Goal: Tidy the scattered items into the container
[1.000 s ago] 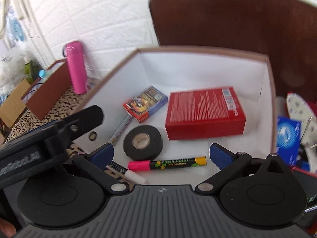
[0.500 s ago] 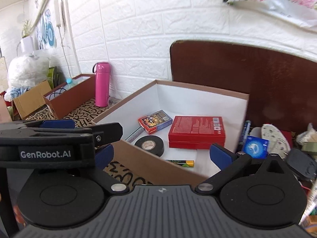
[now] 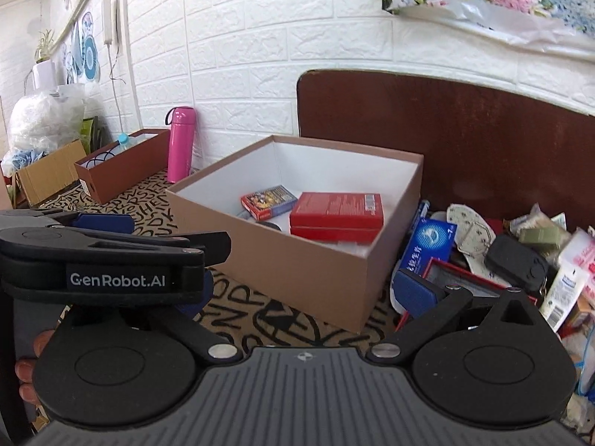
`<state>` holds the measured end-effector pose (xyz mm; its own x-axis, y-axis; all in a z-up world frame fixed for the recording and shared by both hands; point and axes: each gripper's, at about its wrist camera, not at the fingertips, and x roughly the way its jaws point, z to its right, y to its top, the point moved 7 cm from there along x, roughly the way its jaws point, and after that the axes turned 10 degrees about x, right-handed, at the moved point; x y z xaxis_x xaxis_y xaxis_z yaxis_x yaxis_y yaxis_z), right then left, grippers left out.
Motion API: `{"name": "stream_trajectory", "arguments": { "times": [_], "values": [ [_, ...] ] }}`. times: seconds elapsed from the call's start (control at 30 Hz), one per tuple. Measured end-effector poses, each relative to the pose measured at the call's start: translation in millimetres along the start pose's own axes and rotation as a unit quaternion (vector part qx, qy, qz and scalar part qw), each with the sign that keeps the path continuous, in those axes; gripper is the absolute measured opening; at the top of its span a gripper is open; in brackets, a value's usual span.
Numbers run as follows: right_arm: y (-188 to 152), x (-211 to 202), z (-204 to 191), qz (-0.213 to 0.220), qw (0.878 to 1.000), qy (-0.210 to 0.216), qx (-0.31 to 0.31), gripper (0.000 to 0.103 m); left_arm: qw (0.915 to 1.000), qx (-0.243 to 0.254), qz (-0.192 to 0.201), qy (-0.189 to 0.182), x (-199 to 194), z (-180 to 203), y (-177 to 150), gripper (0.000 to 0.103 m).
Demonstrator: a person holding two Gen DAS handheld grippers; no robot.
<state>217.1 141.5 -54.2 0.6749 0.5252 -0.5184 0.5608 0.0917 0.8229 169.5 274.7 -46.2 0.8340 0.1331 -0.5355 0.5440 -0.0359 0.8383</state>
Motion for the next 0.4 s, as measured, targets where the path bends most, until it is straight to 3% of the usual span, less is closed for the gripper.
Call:
{"name": "stream_trajectory", "arguments": {
  "times": [0.4],
  "values": [
    [-9.3,1.2,8.7,-0.014,1.0,-0.007,0.005,0.103,0.9999,0.01,-0.006,0.003,3.0,10.0,-3.9,0.103]
  ]
}}
